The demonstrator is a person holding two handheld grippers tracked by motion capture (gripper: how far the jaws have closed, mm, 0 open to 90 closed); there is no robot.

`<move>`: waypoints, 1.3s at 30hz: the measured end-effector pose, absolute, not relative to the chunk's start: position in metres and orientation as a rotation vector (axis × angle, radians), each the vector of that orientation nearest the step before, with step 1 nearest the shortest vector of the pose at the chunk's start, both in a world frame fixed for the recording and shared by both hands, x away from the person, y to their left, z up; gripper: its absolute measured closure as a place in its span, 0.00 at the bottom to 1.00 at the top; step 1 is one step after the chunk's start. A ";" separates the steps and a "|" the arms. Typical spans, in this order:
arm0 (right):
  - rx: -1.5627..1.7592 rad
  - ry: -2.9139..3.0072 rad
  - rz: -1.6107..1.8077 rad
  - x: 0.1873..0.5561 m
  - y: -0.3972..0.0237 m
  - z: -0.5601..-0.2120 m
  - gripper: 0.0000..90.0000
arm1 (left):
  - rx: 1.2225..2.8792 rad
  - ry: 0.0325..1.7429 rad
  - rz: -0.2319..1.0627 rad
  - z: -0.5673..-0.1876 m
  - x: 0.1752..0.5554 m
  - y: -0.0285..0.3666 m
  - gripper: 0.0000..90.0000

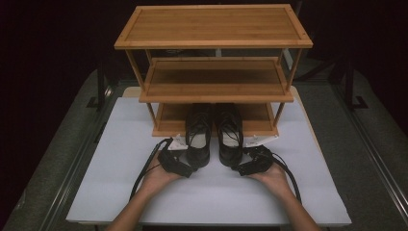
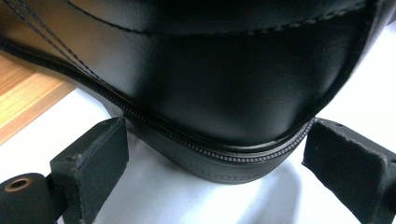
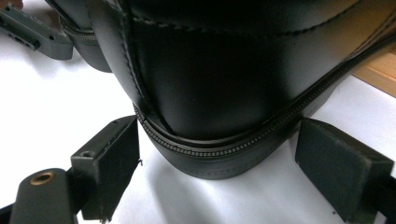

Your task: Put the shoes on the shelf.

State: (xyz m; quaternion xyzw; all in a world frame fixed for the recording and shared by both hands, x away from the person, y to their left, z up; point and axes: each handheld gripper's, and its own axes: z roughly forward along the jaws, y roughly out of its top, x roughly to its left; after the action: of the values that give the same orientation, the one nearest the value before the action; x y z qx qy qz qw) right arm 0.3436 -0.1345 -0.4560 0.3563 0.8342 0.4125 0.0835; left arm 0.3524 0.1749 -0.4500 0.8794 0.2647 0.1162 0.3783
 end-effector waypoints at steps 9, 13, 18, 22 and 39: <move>1.049 2.483 1.211 0.344 -0.122 -0.457 0.19 | 2.260 0.657 0.343 -0.452 0.352 0.164 0.11; 1.055 2.468 1.214 0.342 -0.121 -0.456 0.20 | 2.257 0.679 0.339 -0.450 0.352 0.162 0.11; 1.081 2.453 1.257 0.343 -0.123 -0.452 0.20 | 2.210 0.703 0.297 -0.444 0.355 0.165 0.11; 1.090 2.465 1.260 0.345 -0.124 -0.449 0.20 | 2.227 0.693 0.298 -0.442 0.356 0.165 0.11; 1.126 2.457 1.305 0.377 -0.127 -0.440 0.20 | 2.205 0.699 0.264 -0.429 0.395 0.165 0.11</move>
State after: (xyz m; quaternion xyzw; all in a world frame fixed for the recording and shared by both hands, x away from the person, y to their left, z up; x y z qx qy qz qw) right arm 0.3767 -0.1270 -0.4404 0.3744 0.8165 0.4338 0.0701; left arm 0.3950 0.1653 -0.4292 0.8698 0.2759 0.1040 0.3956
